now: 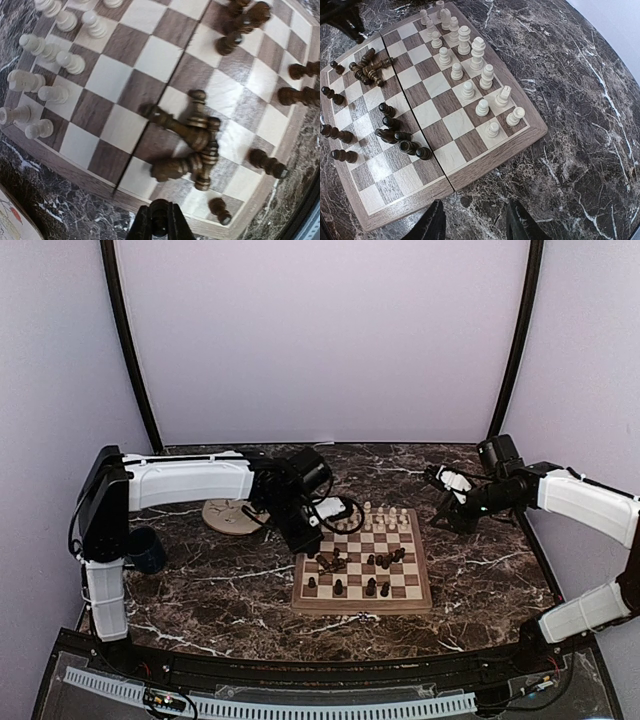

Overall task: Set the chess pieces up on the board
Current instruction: Pick up the pawn from the chessboard, then place the pawn on the chessboard.

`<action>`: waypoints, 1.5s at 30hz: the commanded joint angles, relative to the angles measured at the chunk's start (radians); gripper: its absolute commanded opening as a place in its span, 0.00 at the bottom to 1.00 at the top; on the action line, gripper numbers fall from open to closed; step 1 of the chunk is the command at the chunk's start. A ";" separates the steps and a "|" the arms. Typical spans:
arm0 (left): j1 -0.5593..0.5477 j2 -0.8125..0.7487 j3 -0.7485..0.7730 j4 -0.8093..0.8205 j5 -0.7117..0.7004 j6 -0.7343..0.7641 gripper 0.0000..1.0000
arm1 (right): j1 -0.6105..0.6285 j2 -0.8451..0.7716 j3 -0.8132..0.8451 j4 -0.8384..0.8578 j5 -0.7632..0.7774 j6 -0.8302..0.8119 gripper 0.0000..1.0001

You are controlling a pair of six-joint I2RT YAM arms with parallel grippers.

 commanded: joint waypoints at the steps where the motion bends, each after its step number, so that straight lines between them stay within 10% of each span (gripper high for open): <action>1: -0.046 -0.106 -0.054 0.020 0.069 0.049 0.05 | 0.002 0.012 -0.004 0.019 -0.004 0.002 0.42; 34: -0.121 0.000 -0.094 0.069 0.128 0.059 0.08 | 0.002 0.019 -0.004 0.016 -0.012 0.002 0.43; 45: -0.121 -0.026 -0.057 0.030 0.110 0.060 0.27 | 0.002 0.023 -0.004 0.016 -0.013 0.001 0.43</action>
